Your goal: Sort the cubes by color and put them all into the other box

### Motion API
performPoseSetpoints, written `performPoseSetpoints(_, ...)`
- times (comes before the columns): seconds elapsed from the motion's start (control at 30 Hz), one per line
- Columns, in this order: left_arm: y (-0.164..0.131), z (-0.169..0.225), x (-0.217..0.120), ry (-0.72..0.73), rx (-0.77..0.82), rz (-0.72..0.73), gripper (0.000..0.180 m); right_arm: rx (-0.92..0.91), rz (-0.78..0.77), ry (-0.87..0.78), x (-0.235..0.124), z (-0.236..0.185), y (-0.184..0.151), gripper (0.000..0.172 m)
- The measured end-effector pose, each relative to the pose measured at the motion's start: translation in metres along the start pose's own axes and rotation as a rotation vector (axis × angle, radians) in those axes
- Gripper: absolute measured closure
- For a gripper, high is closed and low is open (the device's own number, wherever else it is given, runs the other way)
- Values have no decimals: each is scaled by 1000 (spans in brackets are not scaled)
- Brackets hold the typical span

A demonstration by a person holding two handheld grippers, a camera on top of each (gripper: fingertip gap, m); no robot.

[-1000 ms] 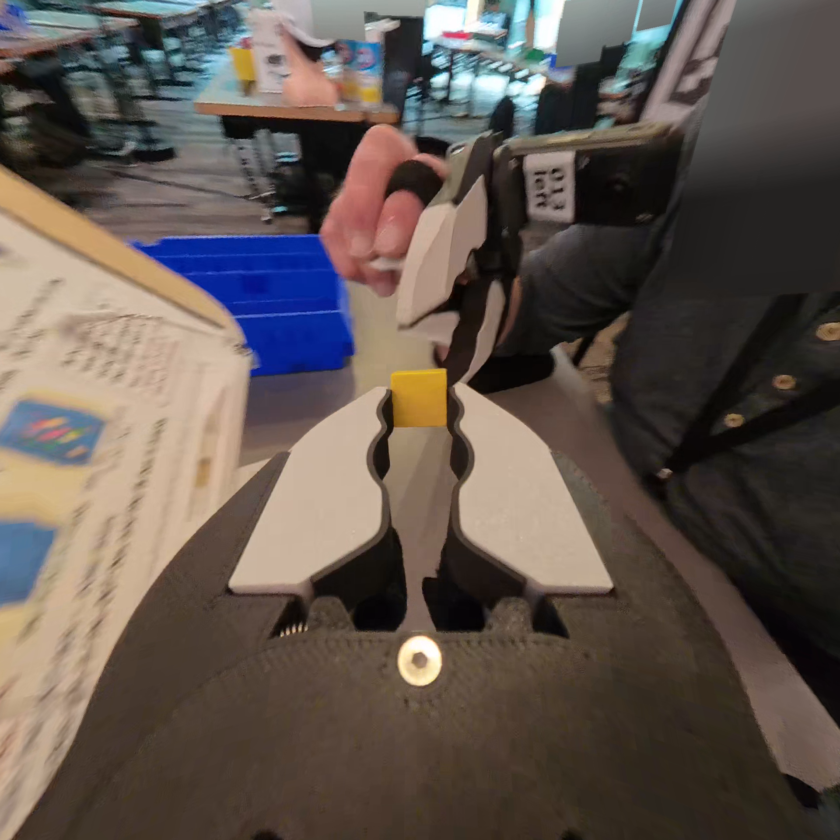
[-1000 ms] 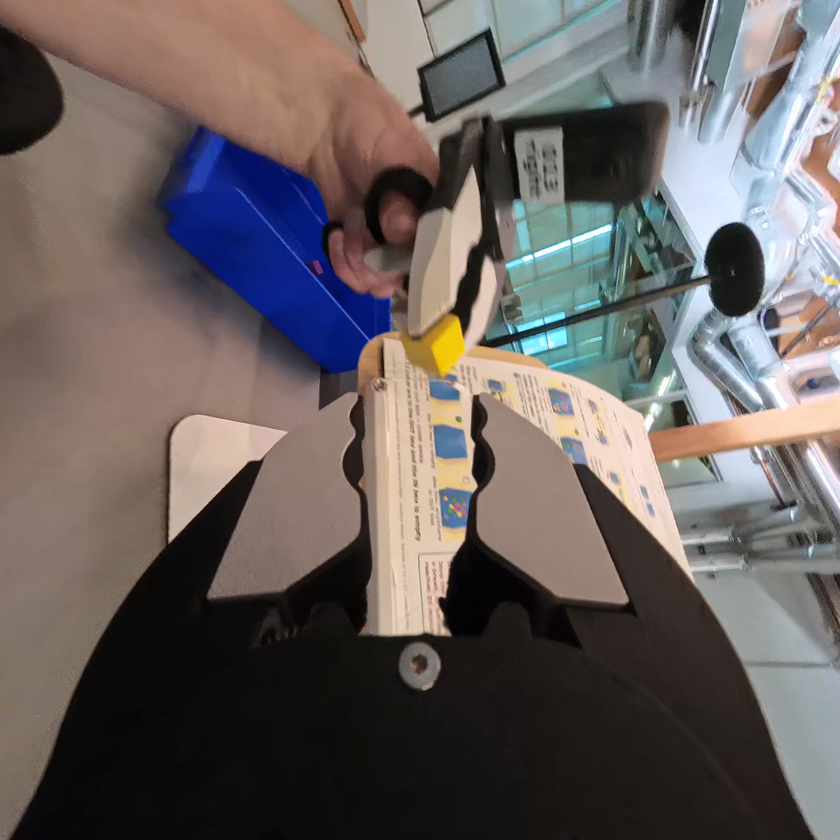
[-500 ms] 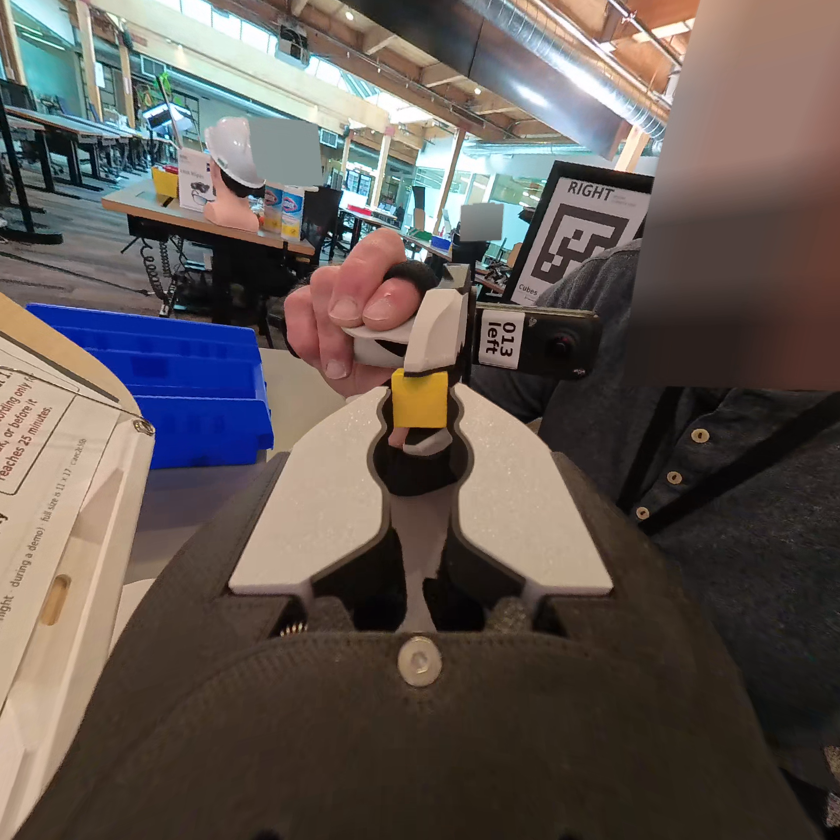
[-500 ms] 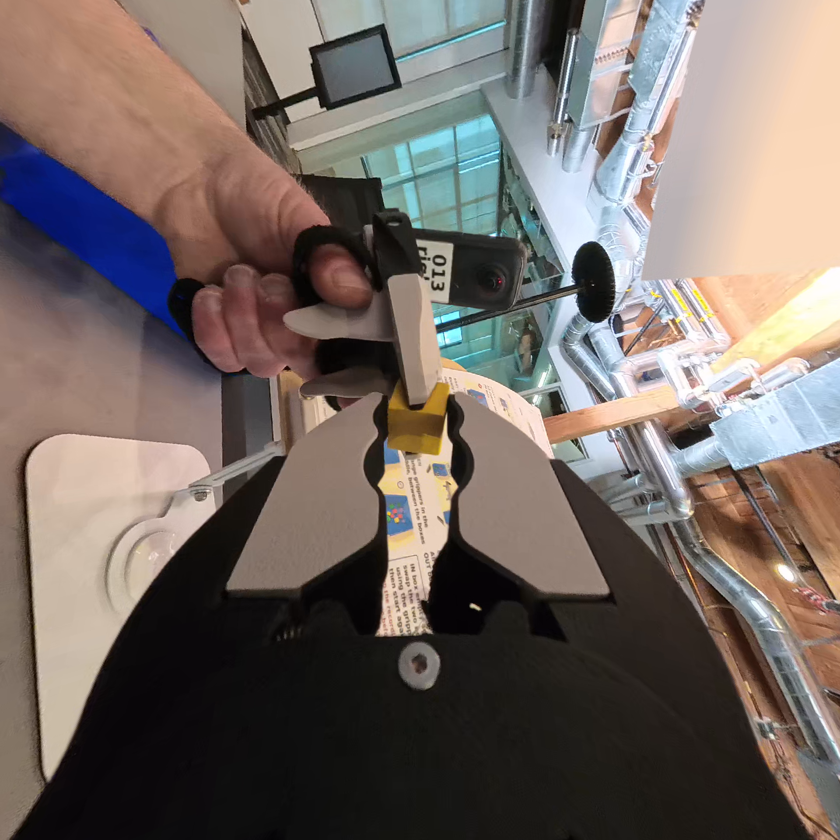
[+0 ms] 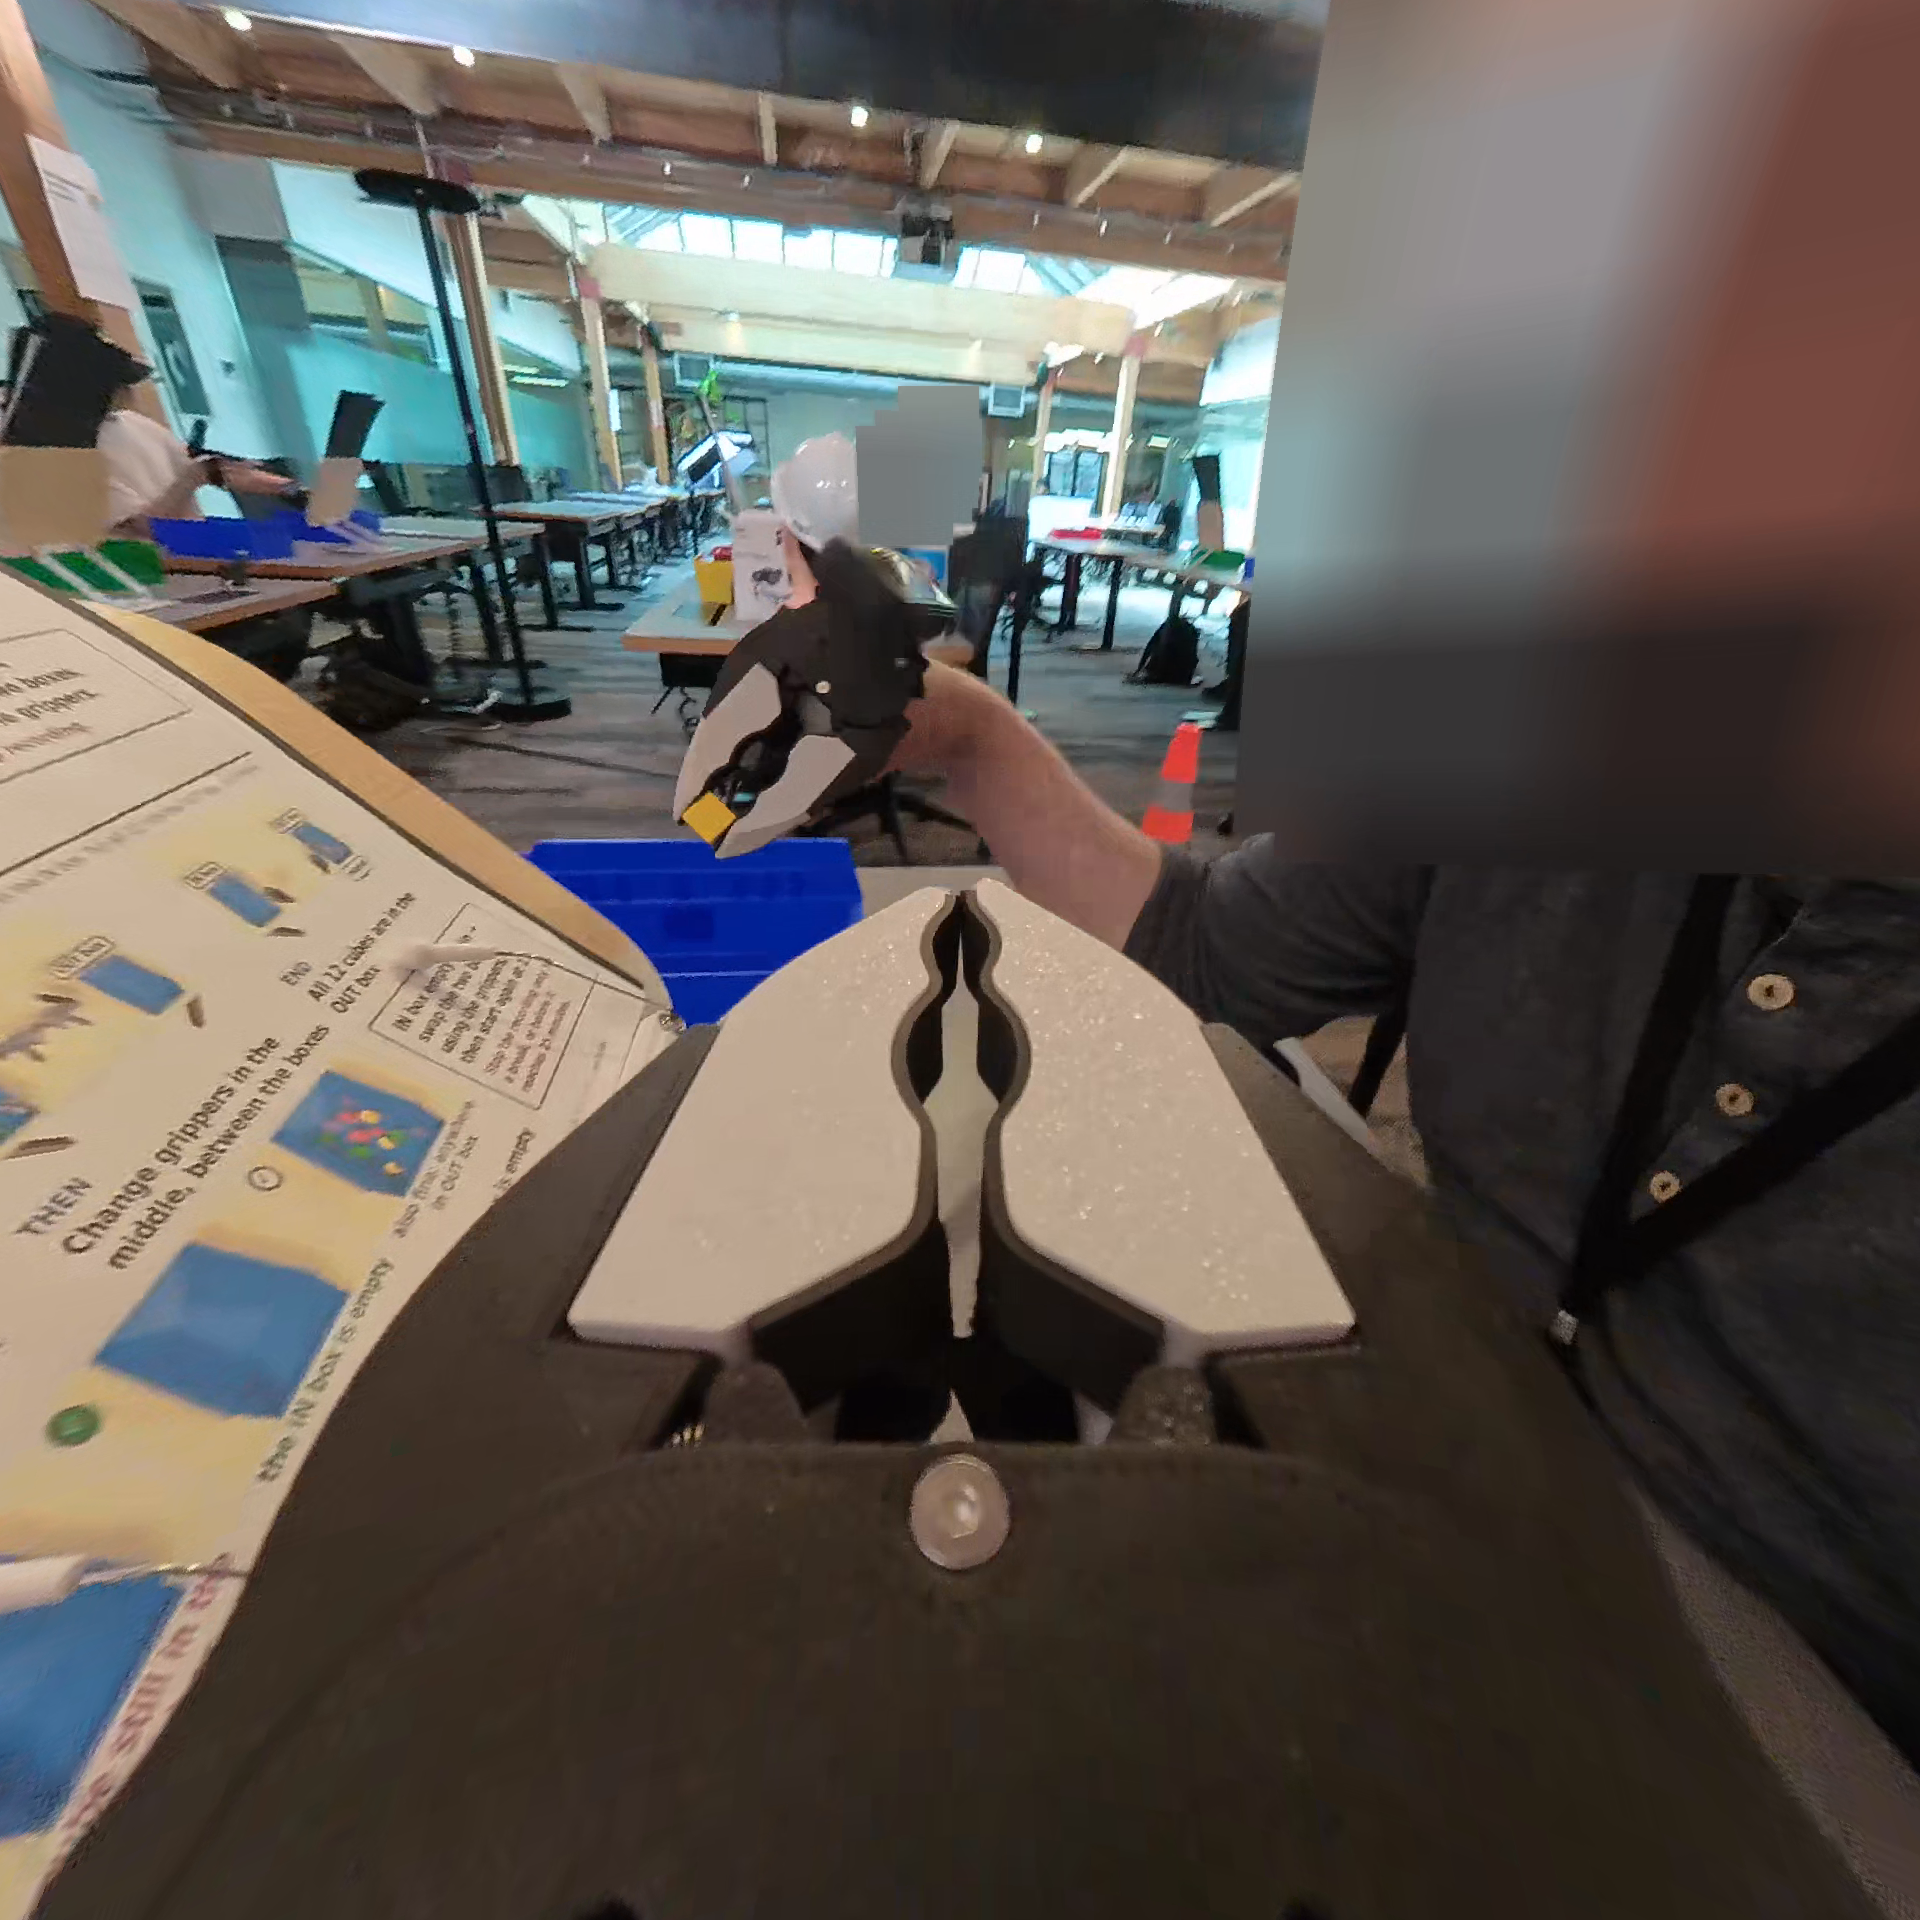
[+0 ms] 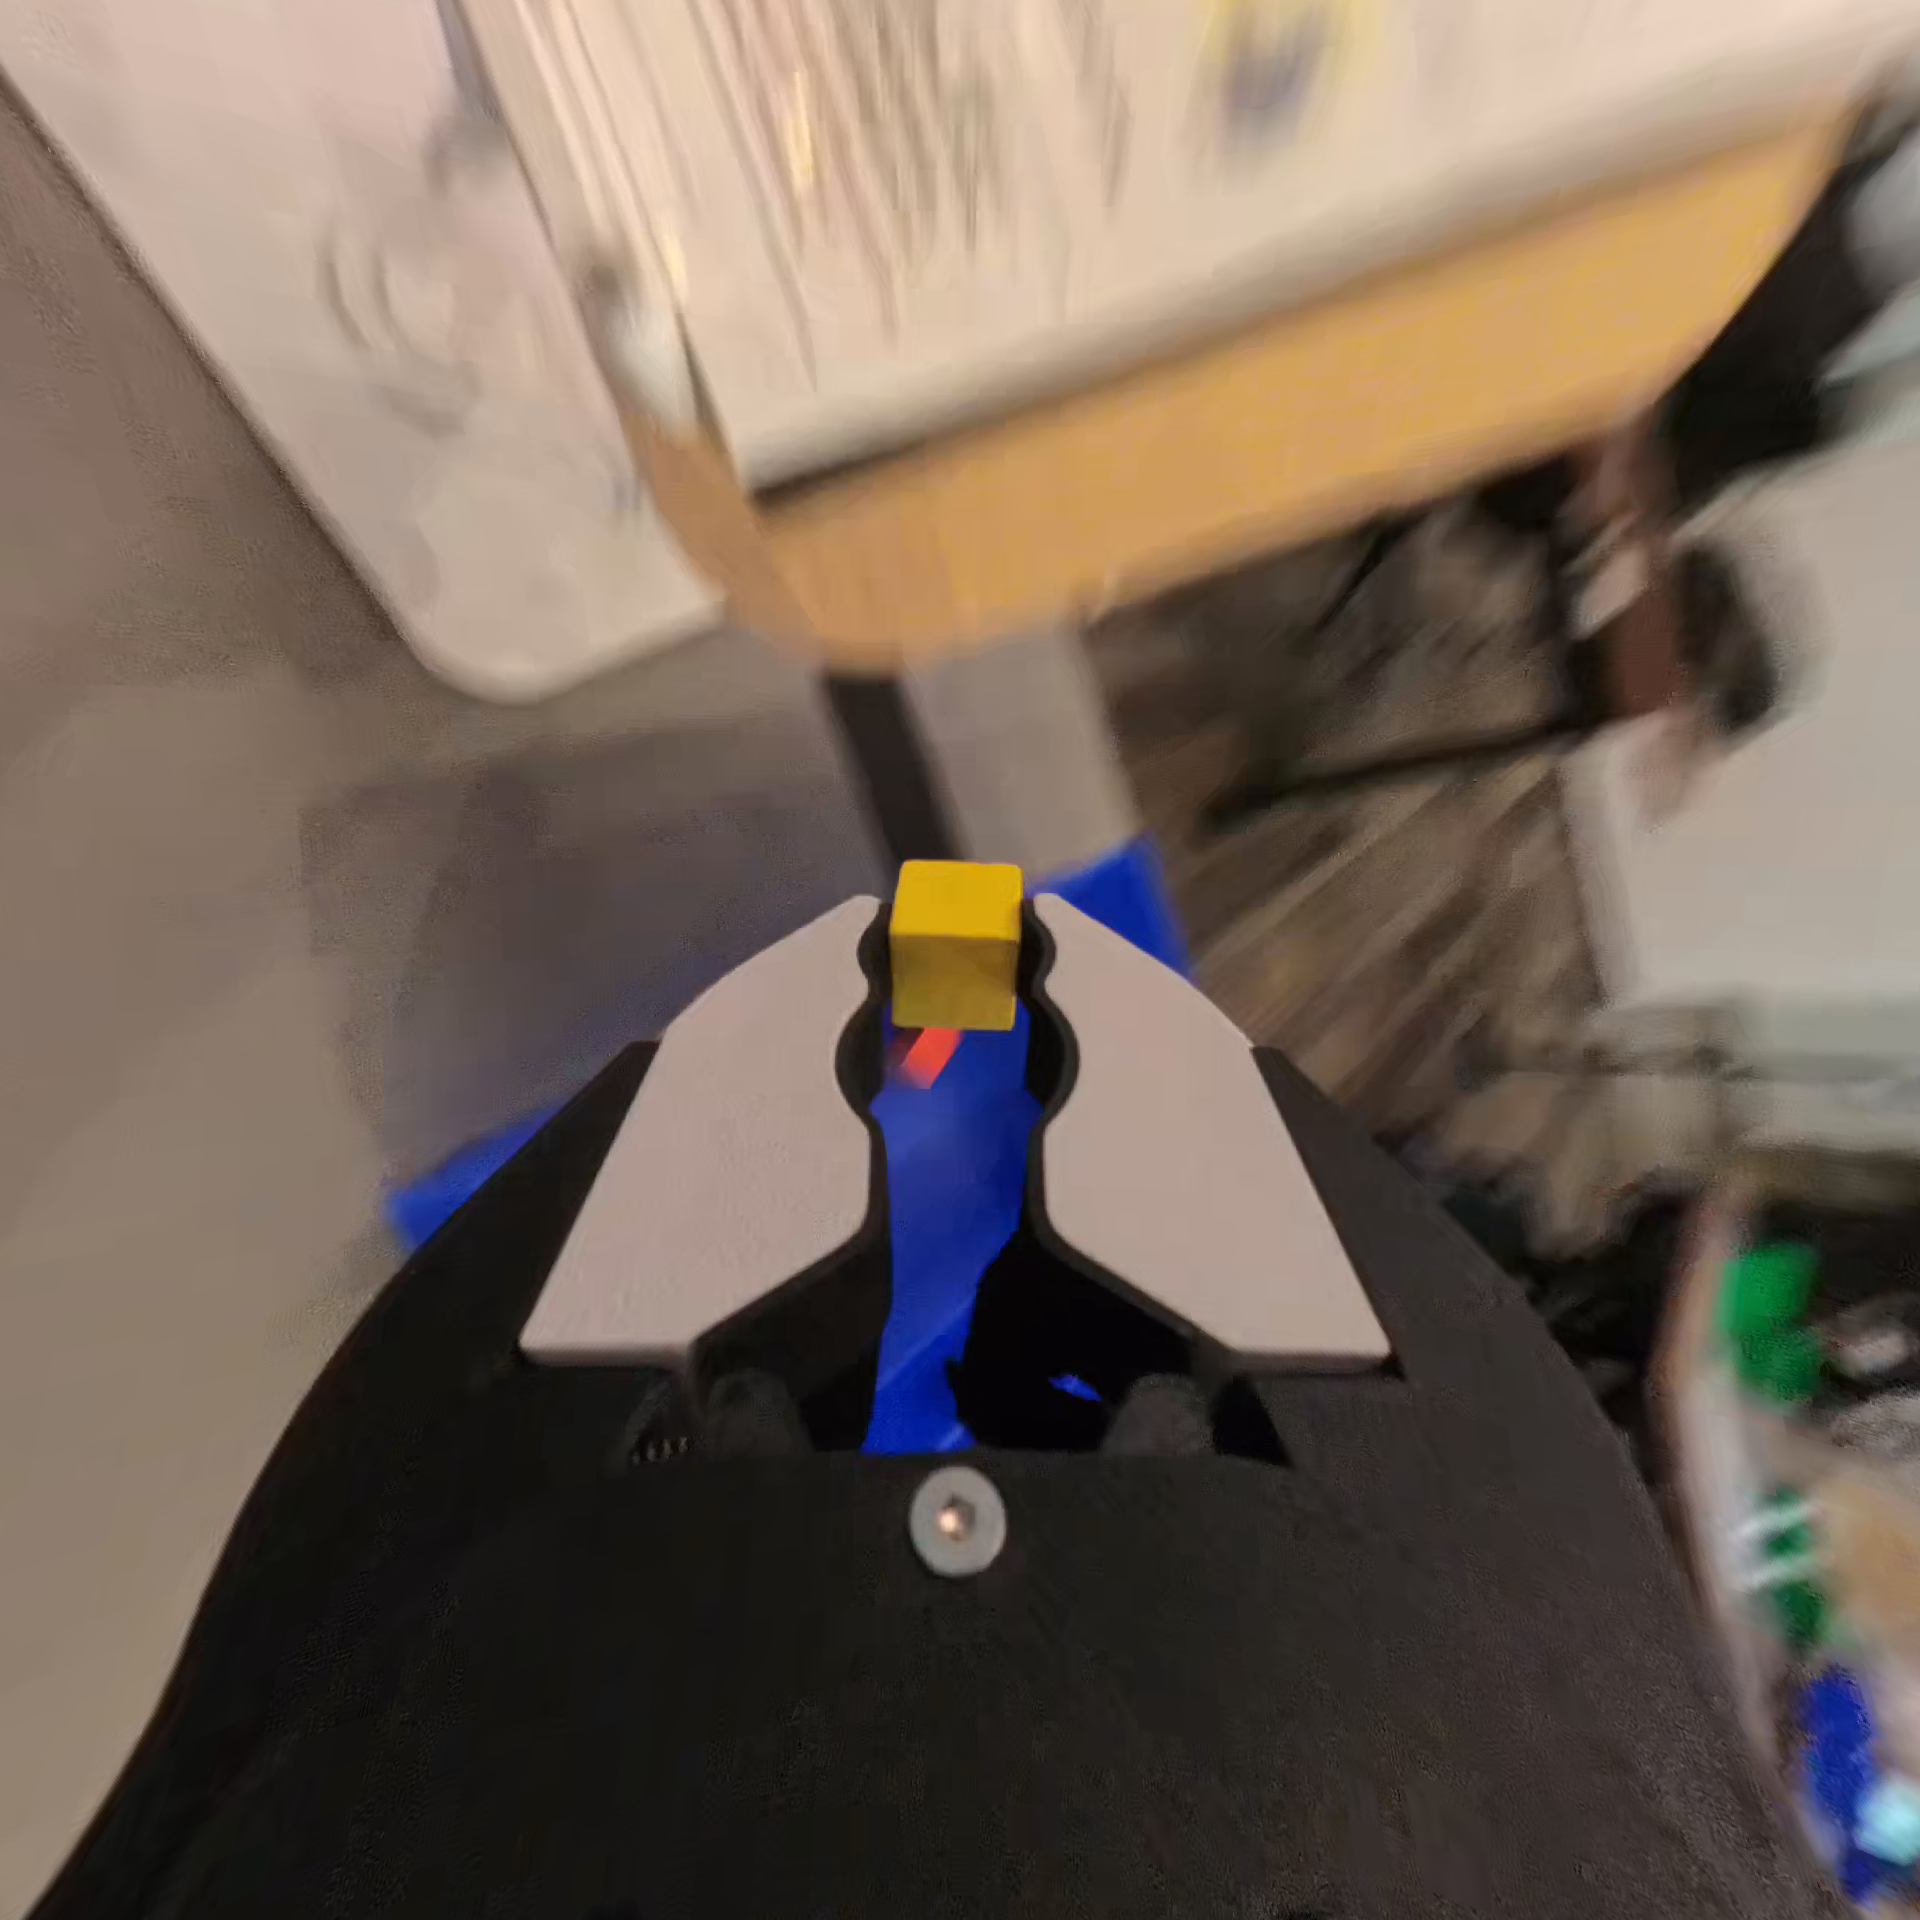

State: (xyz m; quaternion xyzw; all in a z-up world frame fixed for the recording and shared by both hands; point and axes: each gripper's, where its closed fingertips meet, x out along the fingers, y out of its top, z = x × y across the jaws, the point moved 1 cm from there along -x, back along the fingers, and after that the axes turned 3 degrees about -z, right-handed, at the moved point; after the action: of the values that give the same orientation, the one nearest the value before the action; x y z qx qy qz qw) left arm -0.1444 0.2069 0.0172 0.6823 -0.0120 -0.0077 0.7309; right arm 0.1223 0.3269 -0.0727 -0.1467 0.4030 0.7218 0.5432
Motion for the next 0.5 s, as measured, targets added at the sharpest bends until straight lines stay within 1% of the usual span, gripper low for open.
performPoseSetpoints(0.03, 0, 1, 0, 13, 17, -19, 180, 63, -106, 42, 10, 2, -32, 148)
performPoseSetpoints(0.07, 0, 3, -1, 22, 32, -31, 180, 96, -159, 75, 18, 1, -57, 148)
performPoseSetpoints(0.13, 0, 5, 0, 40, 59, -57, 180, 246, -220, 293, 32, -23, -91, 148)
performPoseSetpoints(0.17, 0, 5, 0, 46, 67, -64, 180, 271, -293, 335, 38, -31, -112, 148)
performPoseSetpoints(0.23, 1, 5, 0, 53, 71, -63, 180, 351, -428, 488, 47, -56, -143, 148)
performPoseSetpoints(0.3, -1, 3, 1, 59, 64, -66, 180, 384, -554, 560, 57, -72, -171, 148)
performPoseSetpoints(0.33, -3, 2, 2, 58, 55, -70, 180, 411, -591, 621, 60, -83, -179, 148)
performPoseSetpoints(0.4, -5, 0, 3, 59, 44, -76, 180, 406, -618, 688, 67, -96, -186, 148)
performPoseSetpoints(0.5, -11, -2, 4, 69, 49, -108, 180, 400, -617, 757, 72, -109, -180, 148)
